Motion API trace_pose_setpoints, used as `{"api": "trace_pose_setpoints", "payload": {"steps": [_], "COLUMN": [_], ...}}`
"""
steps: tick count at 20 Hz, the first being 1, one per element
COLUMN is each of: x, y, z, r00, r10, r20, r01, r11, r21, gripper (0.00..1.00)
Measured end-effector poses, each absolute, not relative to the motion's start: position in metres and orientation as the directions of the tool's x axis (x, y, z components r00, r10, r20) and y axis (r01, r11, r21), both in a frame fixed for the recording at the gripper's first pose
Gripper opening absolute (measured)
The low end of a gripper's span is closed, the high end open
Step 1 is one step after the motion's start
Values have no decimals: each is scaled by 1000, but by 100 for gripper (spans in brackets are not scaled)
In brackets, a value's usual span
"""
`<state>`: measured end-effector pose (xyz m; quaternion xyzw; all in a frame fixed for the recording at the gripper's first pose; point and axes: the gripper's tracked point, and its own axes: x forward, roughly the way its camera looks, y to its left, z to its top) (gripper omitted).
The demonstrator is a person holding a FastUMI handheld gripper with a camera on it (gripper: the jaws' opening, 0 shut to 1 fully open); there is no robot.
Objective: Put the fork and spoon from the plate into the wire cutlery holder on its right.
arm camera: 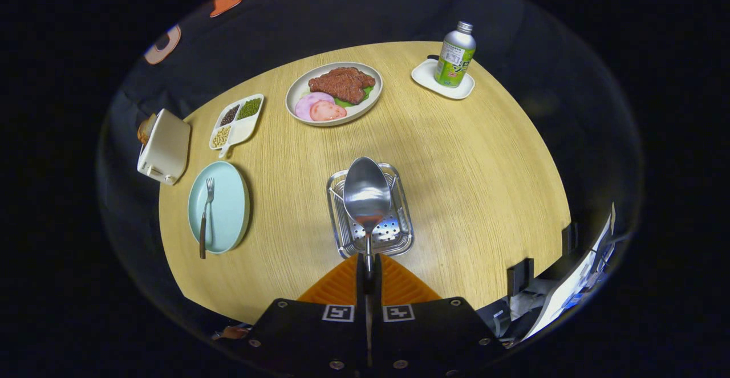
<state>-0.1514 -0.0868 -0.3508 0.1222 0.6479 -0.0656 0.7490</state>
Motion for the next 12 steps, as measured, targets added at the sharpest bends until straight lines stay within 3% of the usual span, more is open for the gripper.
{"api": "trace_pose_setpoints", "payload": {"steps": [8, 12], "x": [-131, -130], "y": [-111, -115], "z": [-352, -344], "r00": [180, 192], "r10": [65, 88], "r20": [-982, -977], "r01": [189, 81], "r11": [977, 991], "r21": [100, 106], "gripper": [7, 8]}}
